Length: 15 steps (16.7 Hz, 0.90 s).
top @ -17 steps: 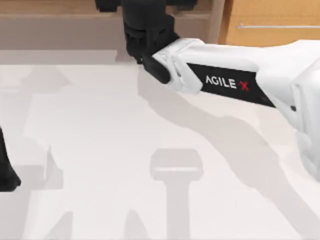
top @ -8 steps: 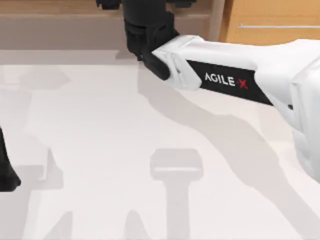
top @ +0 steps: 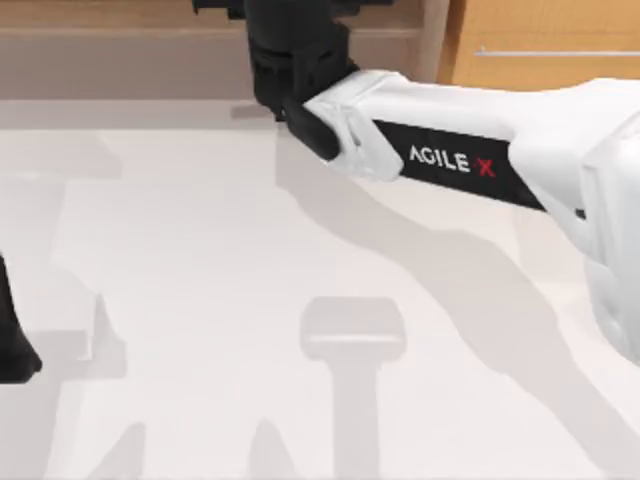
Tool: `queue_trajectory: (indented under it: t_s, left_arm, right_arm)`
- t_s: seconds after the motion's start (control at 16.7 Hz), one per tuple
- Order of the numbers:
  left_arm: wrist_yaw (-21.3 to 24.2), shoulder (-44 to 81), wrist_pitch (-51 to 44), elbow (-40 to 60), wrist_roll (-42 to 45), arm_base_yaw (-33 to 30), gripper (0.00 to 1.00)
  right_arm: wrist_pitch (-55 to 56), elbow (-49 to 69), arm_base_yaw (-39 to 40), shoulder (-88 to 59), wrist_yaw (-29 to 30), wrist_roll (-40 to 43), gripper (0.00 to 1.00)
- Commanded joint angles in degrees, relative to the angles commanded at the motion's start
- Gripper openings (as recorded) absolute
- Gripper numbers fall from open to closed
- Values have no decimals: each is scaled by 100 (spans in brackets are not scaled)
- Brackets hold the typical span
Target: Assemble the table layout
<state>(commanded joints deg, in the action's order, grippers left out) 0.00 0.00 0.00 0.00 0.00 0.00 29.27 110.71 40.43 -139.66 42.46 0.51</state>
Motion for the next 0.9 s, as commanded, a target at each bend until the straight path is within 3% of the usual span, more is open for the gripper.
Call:
queue_trajectory:
  t_s: [0.12, 0.18, 0.9]
  left_arm:
    - [0, 0, 0, 0, 0, 0, 100]
    - [0, 0, 0, 0, 0, 0, 100]
    - [0, 0, 0, 0, 0, 0, 100]
  right_arm:
    - [0, 0, 0, 0, 0, 0, 2]
    - [0, 0, 0, 0, 0, 0, 0]
    - [76, -363, 112, 287, 97, -13, 0]
